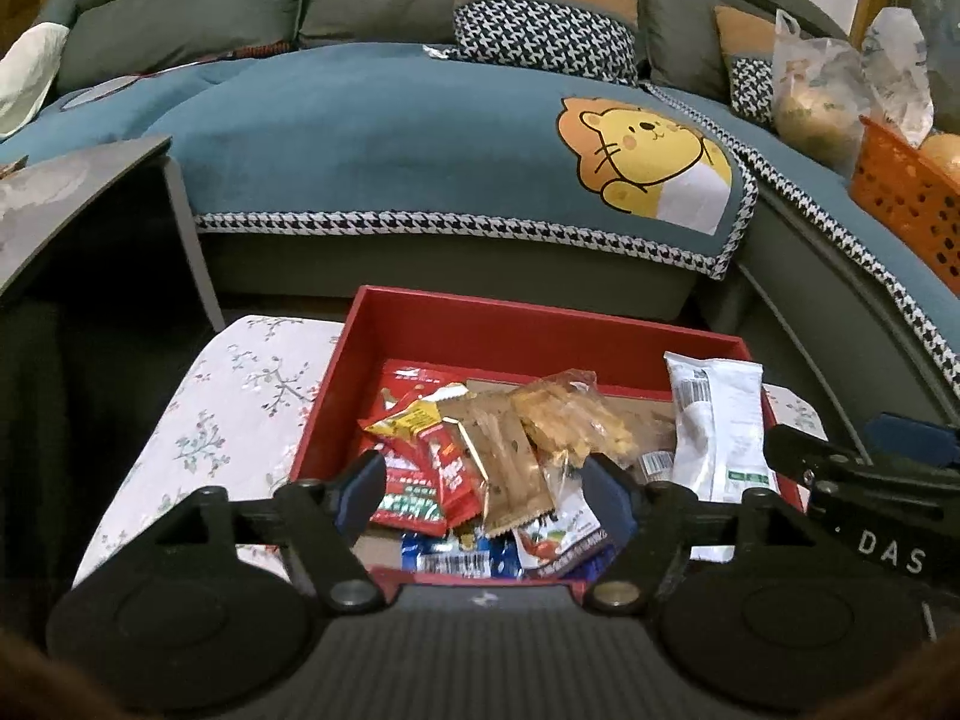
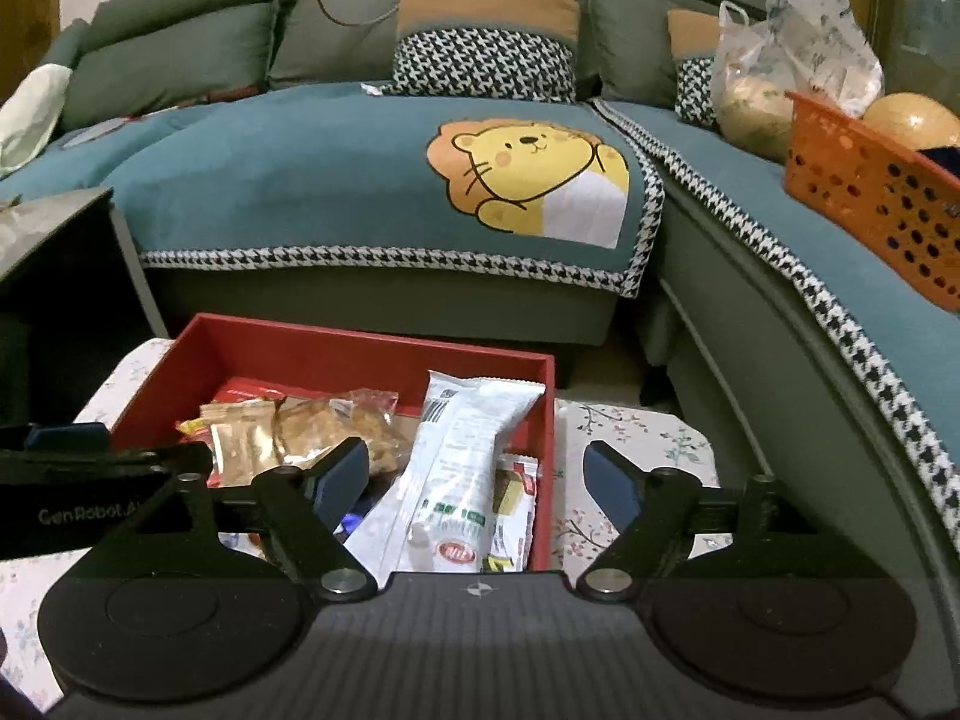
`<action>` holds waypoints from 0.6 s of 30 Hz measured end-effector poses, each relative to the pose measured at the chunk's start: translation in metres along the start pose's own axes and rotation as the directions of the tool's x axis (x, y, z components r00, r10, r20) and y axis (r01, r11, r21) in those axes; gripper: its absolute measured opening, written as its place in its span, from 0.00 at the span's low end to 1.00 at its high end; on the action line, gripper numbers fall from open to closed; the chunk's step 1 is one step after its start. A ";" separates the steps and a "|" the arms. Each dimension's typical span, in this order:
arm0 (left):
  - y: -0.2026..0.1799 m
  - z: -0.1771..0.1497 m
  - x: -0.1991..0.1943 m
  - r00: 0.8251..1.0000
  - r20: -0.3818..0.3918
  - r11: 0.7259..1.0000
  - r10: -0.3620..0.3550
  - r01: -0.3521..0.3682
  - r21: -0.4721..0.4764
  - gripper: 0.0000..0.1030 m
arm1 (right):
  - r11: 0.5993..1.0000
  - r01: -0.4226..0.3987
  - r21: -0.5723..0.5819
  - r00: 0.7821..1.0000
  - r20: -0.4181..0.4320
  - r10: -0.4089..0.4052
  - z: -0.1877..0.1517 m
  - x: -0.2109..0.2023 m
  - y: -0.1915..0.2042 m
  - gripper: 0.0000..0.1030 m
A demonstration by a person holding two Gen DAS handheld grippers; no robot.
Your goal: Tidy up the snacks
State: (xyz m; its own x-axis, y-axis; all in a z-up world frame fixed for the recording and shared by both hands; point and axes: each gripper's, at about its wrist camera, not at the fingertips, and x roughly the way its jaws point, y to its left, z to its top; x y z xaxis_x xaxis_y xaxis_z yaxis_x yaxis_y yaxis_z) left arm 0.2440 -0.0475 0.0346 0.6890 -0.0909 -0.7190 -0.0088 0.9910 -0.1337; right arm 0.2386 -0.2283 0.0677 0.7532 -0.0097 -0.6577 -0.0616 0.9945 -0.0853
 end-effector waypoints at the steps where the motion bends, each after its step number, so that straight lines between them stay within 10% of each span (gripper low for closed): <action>1: 0.001 -0.002 -0.005 1.000 0.004 1.000 0.001 -0.001 -0.004 0.93 | 1.000 0.002 -0.009 1.000 0.002 -0.002 -0.002 -0.005 0.002 0.82; 18: 0.001 -0.065 -0.072 0.995 0.062 0.995 0.079 -0.082 0.052 1.00 | 1.000 0.013 -0.021 1.000 -0.028 -0.014 -0.055 -0.072 0.015 0.84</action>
State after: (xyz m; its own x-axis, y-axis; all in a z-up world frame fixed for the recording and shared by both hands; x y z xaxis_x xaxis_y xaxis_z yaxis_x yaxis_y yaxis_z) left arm 0.1472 -0.0461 0.0419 0.7298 -0.0062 -0.6836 -0.0274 0.9989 -0.0384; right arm 0.1471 -0.2189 0.0727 0.7354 -0.0263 -0.6771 -0.0651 0.9919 -0.1092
